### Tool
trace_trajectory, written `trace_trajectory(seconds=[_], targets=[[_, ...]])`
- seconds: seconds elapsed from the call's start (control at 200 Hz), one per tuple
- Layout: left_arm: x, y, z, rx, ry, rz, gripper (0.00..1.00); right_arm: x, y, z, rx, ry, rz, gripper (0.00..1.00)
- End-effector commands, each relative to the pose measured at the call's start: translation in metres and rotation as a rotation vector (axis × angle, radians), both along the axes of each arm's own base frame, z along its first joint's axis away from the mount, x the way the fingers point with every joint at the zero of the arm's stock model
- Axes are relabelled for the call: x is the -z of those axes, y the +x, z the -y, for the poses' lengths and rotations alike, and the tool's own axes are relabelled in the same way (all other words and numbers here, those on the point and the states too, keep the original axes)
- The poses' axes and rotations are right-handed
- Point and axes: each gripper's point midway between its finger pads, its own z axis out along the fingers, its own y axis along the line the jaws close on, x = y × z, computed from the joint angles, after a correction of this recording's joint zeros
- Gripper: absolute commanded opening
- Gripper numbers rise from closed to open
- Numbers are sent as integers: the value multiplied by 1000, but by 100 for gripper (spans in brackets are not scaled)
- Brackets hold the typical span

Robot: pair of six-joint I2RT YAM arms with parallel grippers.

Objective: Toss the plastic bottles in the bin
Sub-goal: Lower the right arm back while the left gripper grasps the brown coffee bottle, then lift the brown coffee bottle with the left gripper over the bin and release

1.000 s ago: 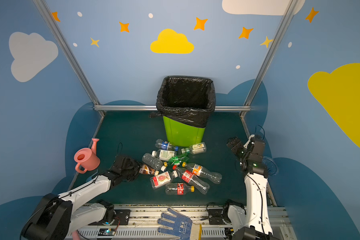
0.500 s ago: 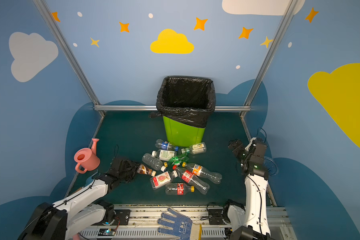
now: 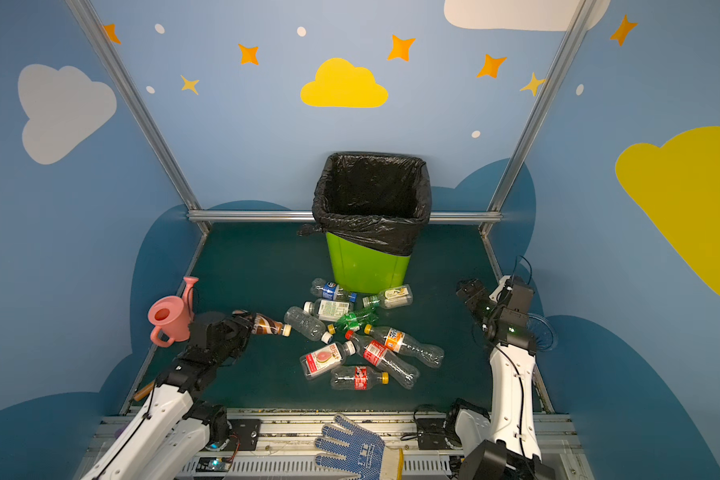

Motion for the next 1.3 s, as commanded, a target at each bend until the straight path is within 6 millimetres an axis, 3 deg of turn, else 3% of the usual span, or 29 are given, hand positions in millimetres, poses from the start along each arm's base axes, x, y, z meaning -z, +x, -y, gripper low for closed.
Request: trace_trajectory(seconds=[0.0, 0.245, 0.541, 0.671, 0.841, 0.901, 0.966, 1.036, 1.071, 1.101, 1.146, 1.201, 1.221, 1.236, 1.246, 1.261, 1.276, 1.281, 1.291], targets=[[-35, -5, -15, 0, 99, 49, 44, 0, 3, -1, -9, 16, 17, 98], [-75, 12, -10, 67, 131, 118, 42, -2, 3, 0, -4, 23, 24, 98], [-180, 39, -6, 158, 275, 305, 42, -10, 1, 6, 5, 0, 38, 98], [-270, 41, -20, 116, 411, 481, 43, -7, 3, 8, 6, 8, 33, 98], [-437, 23, -28, 18, 545, 847, 44, -7, 4, 13, 8, 1, 38, 98], [-479, 18, -26, -7, 527, 971, 43, -6, 4, 14, 10, 7, 38, 98], [-509, 25, -13, 36, 491, 1092, 43, -6, 4, 15, 12, 22, 44, 98], [-511, 63, 14, 132, 375, 1098, 42, -5, 4, 14, 14, 40, 57, 98], [-501, 89, 43, 210, 358, 1071, 42, -6, 4, 13, 10, 47, 66, 98], [-488, 109, 74, 282, 376, 1025, 43, -6, 5, 12, 5, 55, 72, 98], [-448, 150, 133, 427, 420, 915, 45, -7, 6, 10, -1, 69, 79, 98], [-409, 182, 199, 631, 398, 814, 48, -5, 6, 8, -11, 83, 73, 98], [-395, 192, 217, 688, 383, 775, 49, -5, 6, 7, -10, 87, 70, 98], [-395, 194, 227, 720, 368, 773, 50, -5, 5, 7, -11, 91, 67, 98], [-381, 202, 236, 743, 363, 736, 51, -5, 5, 7, -11, 92, 67, 98], [-387, 203, 240, 748, 357, 751, 52, -6, 5, 7, -12, 93, 67, 98], [-375, 211, 247, 760, 352, 724, 54, -6, 5, 6, -14, 94, 66, 98], [-383, 209, 246, 752, 351, 743, 54, -6, 4, 6, -16, 95, 65, 98], [-379, 213, 248, 749, 351, 738, 56, -7, 4, 6, -17, 95, 67, 98]])
